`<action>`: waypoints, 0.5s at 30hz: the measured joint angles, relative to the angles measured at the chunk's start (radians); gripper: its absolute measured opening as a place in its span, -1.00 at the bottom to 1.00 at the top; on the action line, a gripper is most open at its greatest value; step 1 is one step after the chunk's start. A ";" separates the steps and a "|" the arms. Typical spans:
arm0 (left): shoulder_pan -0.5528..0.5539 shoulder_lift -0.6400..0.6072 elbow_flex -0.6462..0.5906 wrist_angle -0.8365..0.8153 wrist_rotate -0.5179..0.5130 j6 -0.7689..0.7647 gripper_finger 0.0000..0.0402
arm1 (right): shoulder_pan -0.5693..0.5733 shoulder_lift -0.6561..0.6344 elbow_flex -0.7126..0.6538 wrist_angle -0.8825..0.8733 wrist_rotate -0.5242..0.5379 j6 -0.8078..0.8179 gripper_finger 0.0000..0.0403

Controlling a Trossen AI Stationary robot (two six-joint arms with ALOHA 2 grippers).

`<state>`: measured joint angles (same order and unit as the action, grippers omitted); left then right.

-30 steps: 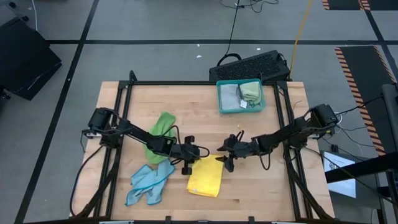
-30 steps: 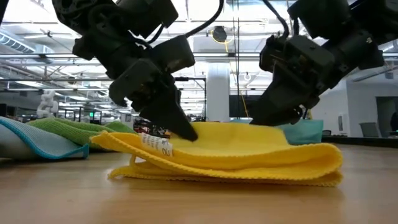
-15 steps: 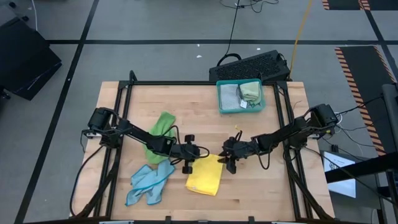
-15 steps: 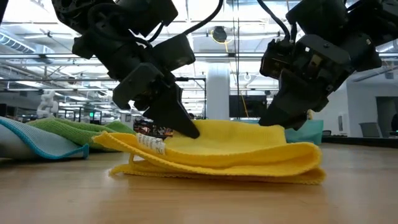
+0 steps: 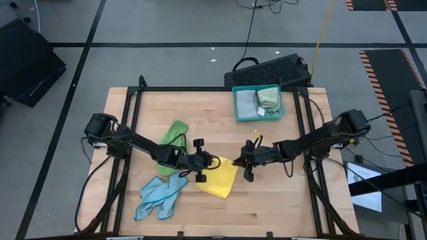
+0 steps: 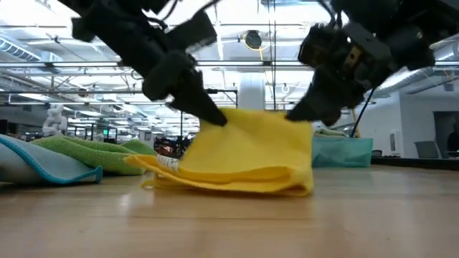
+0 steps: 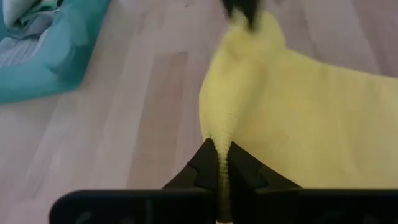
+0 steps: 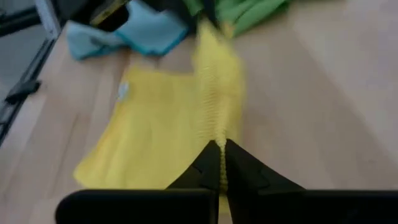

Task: Fold microfiber towels
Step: Fold the yellow microfiber cloth

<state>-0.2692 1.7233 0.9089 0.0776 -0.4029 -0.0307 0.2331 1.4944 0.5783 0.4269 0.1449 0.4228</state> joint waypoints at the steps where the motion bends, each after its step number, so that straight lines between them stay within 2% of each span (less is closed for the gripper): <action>1: -0.009 -0.008 0.000 -0.012 -0.005 0.000 -0.92 | 0.009 -0.022 0.000 -0.014 0.032 -0.001 -0.98; 6: -0.063 -0.022 0.000 -0.021 -0.029 -0.005 -0.97 | 0.079 -0.056 0.000 0.027 0.110 -0.007 -0.99; 11: -0.132 -0.021 0.000 -0.032 -0.054 -0.024 -0.92 | 0.156 0.053 0.000 0.196 0.142 0.030 -0.99; 15: -0.188 -0.021 0.000 -0.032 -0.047 -0.034 -0.97 | 0.208 0.146 0.026 0.296 0.139 0.053 -0.99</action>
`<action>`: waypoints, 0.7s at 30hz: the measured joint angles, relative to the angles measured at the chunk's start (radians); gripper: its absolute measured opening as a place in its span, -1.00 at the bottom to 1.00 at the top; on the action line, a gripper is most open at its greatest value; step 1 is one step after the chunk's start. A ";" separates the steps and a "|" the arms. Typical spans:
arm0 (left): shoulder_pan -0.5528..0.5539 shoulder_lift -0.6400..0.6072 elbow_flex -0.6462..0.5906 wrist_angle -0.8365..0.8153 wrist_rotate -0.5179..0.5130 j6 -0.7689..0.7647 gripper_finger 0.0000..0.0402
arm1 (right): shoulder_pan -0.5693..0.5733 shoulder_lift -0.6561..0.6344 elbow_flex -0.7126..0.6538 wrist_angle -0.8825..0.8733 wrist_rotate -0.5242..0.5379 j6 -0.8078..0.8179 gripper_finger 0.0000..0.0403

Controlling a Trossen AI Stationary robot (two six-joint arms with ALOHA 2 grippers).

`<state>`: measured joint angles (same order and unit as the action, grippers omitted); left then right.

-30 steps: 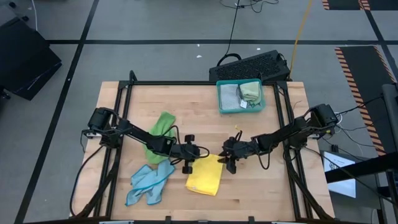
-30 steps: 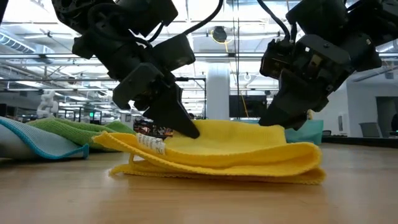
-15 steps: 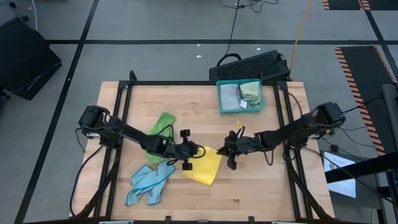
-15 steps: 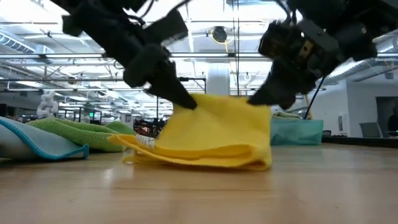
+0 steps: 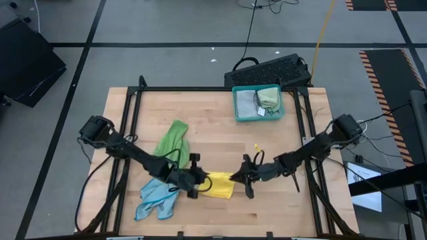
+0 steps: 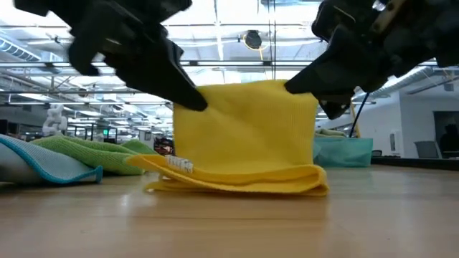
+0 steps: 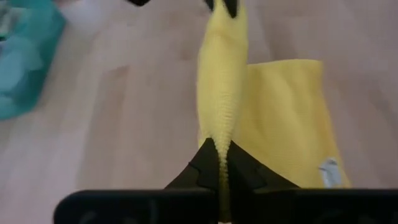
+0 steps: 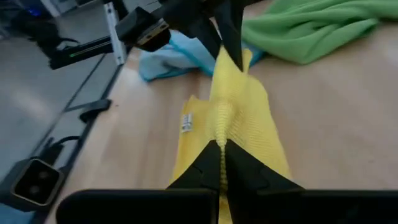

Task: Fold microfiber towels
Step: Fold the yellow microfiber cloth

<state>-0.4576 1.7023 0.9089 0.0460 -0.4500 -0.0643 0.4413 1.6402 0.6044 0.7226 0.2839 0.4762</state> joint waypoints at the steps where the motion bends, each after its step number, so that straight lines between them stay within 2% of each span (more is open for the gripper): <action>1: -0.014 0.000 0.000 -0.003 0.007 -0.010 -0.97 | 0.010 0.019 0.016 0.003 0.000 0.009 -0.99; 7: -0.077 0.000 -0.001 0.000 0.042 -0.090 -0.88 | 0.039 0.156 0.134 0.007 -0.084 0.035 -0.98; 12: -0.103 0.000 -0.001 -0.005 0.109 -0.182 -0.86 | 0.040 0.270 0.224 0.006 -0.143 0.039 -0.97; 18: -0.143 0.000 -0.001 -0.006 0.193 -0.301 -0.85 | 0.040 0.308 0.266 0.007 -0.211 0.038 -0.94; 21: -0.160 0.000 -0.001 0.006 0.198 -0.344 -0.85 | 0.041 0.308 0.266 0.000 -0.229 0.035 -0.88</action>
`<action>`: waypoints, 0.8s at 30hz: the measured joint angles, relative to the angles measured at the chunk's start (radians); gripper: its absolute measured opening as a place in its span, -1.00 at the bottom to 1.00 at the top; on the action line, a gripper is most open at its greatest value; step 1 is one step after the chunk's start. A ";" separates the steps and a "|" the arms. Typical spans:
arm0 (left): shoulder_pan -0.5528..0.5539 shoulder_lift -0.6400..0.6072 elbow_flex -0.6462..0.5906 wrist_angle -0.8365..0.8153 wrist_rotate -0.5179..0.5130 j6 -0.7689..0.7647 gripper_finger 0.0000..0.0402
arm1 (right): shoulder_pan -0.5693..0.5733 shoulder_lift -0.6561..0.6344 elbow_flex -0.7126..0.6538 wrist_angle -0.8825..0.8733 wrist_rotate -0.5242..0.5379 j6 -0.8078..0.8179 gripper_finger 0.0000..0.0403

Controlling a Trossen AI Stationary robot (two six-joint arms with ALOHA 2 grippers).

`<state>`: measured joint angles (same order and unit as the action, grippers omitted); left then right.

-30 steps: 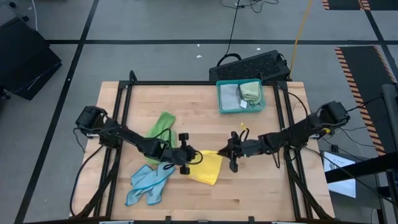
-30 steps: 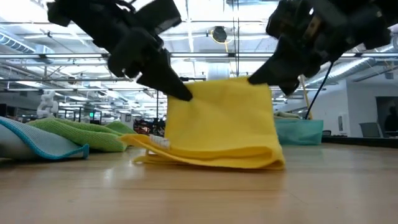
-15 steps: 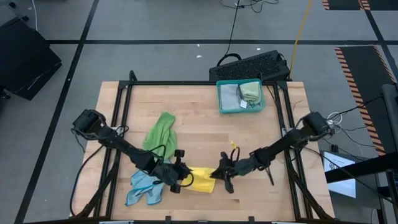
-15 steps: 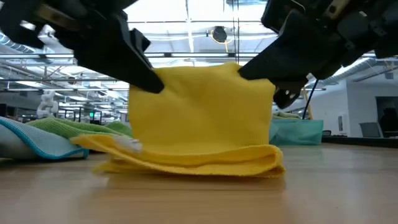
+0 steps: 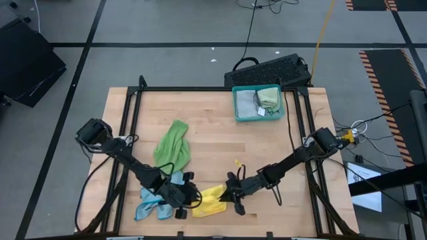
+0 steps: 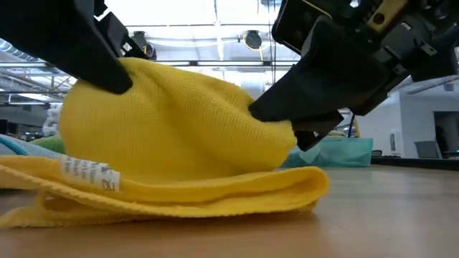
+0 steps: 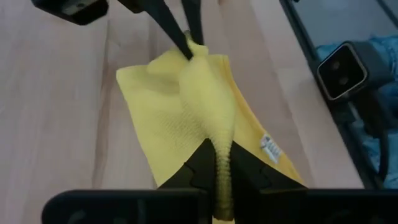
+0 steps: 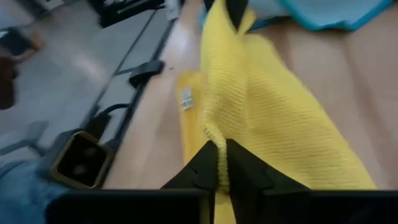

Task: Fold microfiber towels
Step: Fold the yellow microfiber cloth

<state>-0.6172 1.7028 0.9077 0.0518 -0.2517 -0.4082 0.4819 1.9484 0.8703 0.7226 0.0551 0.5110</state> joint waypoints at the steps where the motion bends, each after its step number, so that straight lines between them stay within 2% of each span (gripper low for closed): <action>1: -0.006 0.000 0.000 0.006 0.000 -0.006 -0.85 | 0.000 0.000 0.000 0.004 -0.025 0.000 -0.86; 3: -0.016 0.000 0.000 0.016 -0.001 -0.017 -0.85 | 0.000 0.000 0.000 0.008 -0.060 0.001 -0.79; 7: -0.028 0.001 0.000 0.053 0.000 -0.040 -0.81 | 0.000 0.000 0.000 -0.003 -0.062 0.004 -0.61; 15: -0.040 0.001 0.000 0.116 -0.017 -0.072 -0.37 | 0.000 -0.001 0.000 -0.028 -0.073 0.004 -0.22; 21: -0.068 0.001 0.000 0.166 -0.011 -0.048 -0.16 | 0.000 -0.017 -0.002 -0.105 -0.214 -0.004 -0.14; 24: -0.077 0.001 0.000 0.158 -0.052 -0.040 -0.13 | 0.000 -0.034 -0.002 -0.149 -0.217 -0.011 -0.15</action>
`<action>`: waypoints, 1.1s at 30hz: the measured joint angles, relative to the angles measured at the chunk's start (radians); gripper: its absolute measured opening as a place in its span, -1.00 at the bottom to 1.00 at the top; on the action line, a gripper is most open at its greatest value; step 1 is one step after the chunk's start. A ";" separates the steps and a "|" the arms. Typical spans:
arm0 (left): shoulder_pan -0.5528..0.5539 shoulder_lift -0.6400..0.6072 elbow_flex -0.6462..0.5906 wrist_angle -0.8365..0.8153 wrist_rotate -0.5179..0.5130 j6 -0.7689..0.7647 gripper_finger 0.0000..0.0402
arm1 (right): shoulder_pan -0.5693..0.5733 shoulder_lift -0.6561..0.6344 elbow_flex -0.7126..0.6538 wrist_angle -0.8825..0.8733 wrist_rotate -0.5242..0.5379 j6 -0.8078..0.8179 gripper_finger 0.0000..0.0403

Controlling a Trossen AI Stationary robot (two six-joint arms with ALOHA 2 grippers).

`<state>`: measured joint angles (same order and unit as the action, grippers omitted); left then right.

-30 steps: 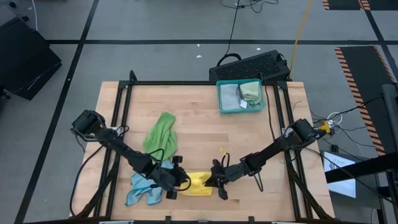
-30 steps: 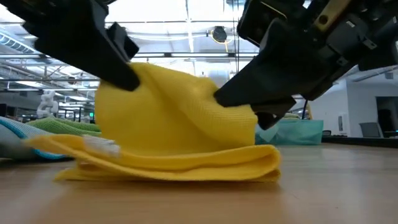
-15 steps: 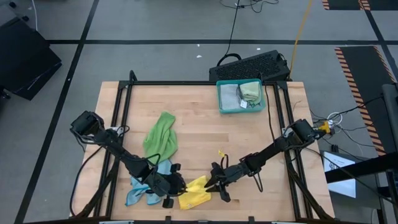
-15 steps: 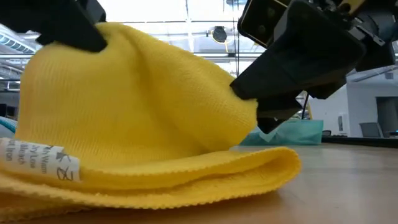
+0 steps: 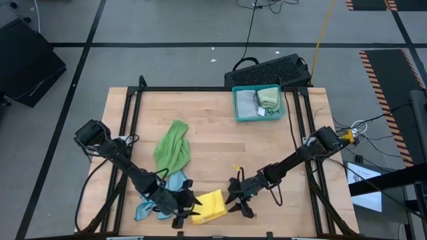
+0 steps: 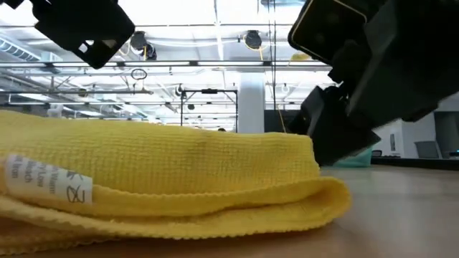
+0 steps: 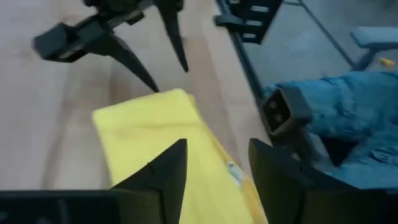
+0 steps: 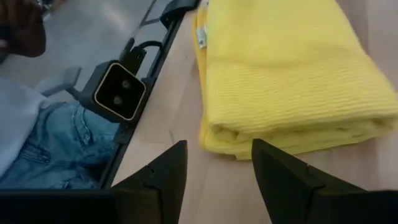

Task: Fold microfiber towels
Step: Fold the yellow microfiber cloth, then put the folded yellow microfiber cloth into the bin

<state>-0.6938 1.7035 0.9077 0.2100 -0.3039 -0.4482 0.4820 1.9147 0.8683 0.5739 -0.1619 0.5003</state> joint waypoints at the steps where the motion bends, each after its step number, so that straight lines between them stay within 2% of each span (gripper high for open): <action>1: -0.002 0.000 0.000 -0.003 -0.025 -0.008 -0.13 | 0.000 -0.008 0.000 -0.015 0.000 -0.005 -0.15; 5: 0.007 0.005 0.000 -0.018 -0.129 -0.092 -0.13 | 0.000 -0.062 0.000 -0.090 0.005 -0.017 -0.16; 9: 0.031 0.016 -0.001 -0.123 -0.179 -0.315 -0.13 | -0.002 -0.115 0.000 -0.142 0.067 -0.052 -0.16; 11: 0.044 0.035 0.000 -0.138 -0.138 -0.411 -0.10 | -0.002 -0.130 0.000 -0.162 0.113 -0.069 -0.16; 14: 0.046 0.064 -0.001 -0.136 -0.082 -0.444 0.02 | -0.002 -0.130 0.000 -0.166 0.160 -0.086 -0.16; 20: 0.069 0.140 0.000 -0.081 0.061 -0.510 0.39 | 0.004 -0.130 0.000 -0.167 0.191 -0.124 -0.16; 24: 0.092 0.184 0.004 -0.052 0.150 -0.560 0.51 | 0.006 -0.130 0.000 -0.157 0.192 -0.172 -0.16; 28: 0.100 0.215 0.004 0.009 0.178 -0.533 0.40 | 0.006 -0.130 -0.001 -0.155 0.211 -0.212 -0.16; 33: 0.100 0.222 0.001 0.047 0.158 -0.428 -0.08 | 0.006 -0.130 -0.001 -0.158 0.331 -0.215 -0.16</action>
<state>-0.5935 1.9254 0.9091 0.2570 -0.1456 -0.8761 0.4885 1.7846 0.8677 0.4159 0.1688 0.2857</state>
